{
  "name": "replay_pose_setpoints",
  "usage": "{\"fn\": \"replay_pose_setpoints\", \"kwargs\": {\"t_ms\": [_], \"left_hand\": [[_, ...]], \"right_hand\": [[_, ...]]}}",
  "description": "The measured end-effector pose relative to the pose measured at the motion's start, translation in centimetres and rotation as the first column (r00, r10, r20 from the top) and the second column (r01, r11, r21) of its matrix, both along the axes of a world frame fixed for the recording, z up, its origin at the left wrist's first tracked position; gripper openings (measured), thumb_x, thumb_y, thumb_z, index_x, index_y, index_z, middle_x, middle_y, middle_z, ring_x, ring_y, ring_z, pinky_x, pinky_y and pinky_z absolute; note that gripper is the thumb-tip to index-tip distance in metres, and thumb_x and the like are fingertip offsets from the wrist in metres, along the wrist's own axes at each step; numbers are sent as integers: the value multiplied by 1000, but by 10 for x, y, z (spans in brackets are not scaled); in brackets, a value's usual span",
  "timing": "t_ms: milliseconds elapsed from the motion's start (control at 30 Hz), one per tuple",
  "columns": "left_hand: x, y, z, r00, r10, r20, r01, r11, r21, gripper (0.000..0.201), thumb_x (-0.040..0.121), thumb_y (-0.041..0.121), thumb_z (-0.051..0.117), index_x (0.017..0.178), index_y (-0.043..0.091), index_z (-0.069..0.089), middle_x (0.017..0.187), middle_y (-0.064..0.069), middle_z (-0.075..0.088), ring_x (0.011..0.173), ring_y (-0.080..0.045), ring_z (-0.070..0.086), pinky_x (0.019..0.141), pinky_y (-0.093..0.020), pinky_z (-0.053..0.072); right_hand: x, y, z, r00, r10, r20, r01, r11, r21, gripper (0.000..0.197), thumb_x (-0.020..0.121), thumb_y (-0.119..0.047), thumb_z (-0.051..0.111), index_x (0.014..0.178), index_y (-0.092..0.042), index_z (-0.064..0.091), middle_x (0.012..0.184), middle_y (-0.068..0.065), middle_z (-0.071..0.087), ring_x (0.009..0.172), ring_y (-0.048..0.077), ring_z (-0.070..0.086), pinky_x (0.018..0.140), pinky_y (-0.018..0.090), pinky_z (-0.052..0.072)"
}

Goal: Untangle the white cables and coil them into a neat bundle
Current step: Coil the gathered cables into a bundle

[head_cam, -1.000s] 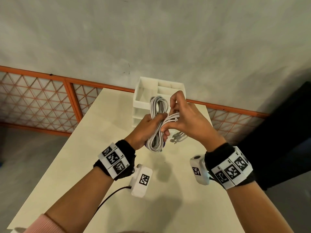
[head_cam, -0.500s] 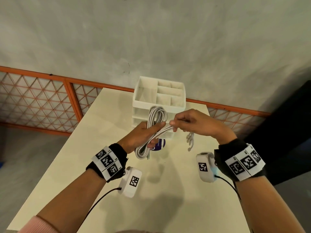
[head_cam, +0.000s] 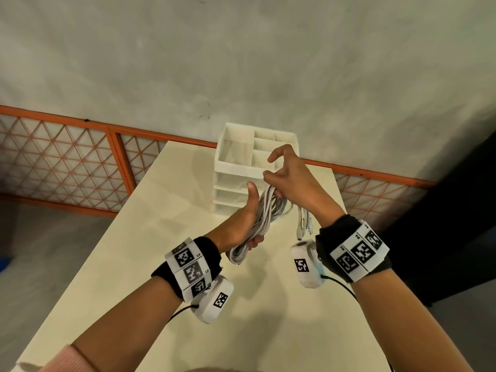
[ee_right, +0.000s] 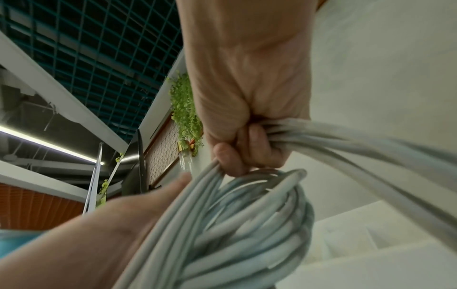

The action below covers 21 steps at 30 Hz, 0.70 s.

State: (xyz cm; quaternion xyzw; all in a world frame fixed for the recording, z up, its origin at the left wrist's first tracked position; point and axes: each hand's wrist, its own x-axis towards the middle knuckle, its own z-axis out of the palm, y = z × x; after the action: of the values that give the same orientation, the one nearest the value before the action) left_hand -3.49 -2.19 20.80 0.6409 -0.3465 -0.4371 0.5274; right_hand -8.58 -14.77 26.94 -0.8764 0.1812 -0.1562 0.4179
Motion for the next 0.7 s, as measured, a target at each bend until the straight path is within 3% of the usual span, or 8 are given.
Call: {"fn": "replay_pose_setpoints", "kwargs": {"t_ms": [100, 167, 200, 333, 433, 533, 633, 700], "left_hand": [[-2, 3, -6, 998, -40, 51, 40, 999, -9, 68, 82, 76, 13, 80, 20, 51, 52, -5, 43, 44, -16, 40, 47, -23, 39], [-3, 5, -12, 993, -36, 115, 37, 999, -5, 51, 90, 62, 39, 73, 15, 41, 50, -3, 46, 43, -16, 41, 49, -25, 39], [-2, 7, -15, 989, -29, 142, 29, 1000, 2, 44, 93, 52, 43, 72, 14, 39, 49, -2, 47, 42, -17, 41, 50, -26, 39], [2, 10, -19, 993, -17, 115, 18, 1000, -10, 39, 96, 35, 31, 64, 15, 43, 48, -7, 47, 42, -22, 39, 51, -28, 38], [10, 11, -16, 999, 22, 27, -21, 999, -40, 43, 97, 33, 31, 64, 9, 45, 47, -8, 42, 40, -20, 34, 47, -26, 35], [16, 15, -13, 998, 58, -1, -57, 996, -71, 36, 98, 32, 30, 75, 8, 44, 48, -9, 39, 40, -20, 31, 45, -25, 33], [19, 15, -13, 994, 108, -4, -108, 988, -115, 39, 99, 32, 29, 75, 6, 45, 49, -12, 41, 41, -21, 33, 44, -26, 36], [17, 11, -11, 986, 168, -11, -168, 974, -150, 42, 99, 33, 30, 72, 5, 47, 46, -11, 44, 40, -22, 36, 45, -25, 38]], "right_hand": [[2, 1, 0, 998, 0, -62, -1, 1000, -11, 28, 86, -13, 58, 106, -14, 39, 40, -5, 50, 31, 5, 41, 40, 20, 34], [3, 2, -1, 994, 23, -108, -24, 1000, -13, 28, 86, -16, 60, 104, -16, 40, 42, -2, 54, 33, 9, 44, 45, 23, 36], [3, 1, -2, 991, 34, -128, -36, 999, -14, 27, 86, -18, 62, 103, -17, 40, 44, -1, 56, 34, 11, 43, 46, 25, 37], [0, -1, -3, 989, 11, -150, -34, 988, -148, 37, 83, -49, 63, 92, -16, 50, 51, 1, 59, 43, 15, 49, 53, 29, 39], [-4, -16, -5, 984, -112, -137, 58, 935, -349, 50, 85, -68, 43, 64, -23, 50, 53, -7, 51, 55, 13, 52, 59, 31, 36], [-13, -28, -16, 994, -72, -77, 58, 983, -172, 51, 92, -61, 37, 55, -26, 39, 52, -9, 43, 49, 6, 42, 58, 27, 34], [-17, -19, -30, 1000, 0, 26, -2, 997, 76, 42, 99, -46, 32, 74, -17, 48, 64, -8, 43, 54, 3, 40, 59, 17, 37], [-12, -2, -45, 992, -79, 95, 65, 988, 137, 41, 101, -40, 27, 90, -9, 51, 74, -2, 50, 63, 6, 47, 62, 15, 42]]}}
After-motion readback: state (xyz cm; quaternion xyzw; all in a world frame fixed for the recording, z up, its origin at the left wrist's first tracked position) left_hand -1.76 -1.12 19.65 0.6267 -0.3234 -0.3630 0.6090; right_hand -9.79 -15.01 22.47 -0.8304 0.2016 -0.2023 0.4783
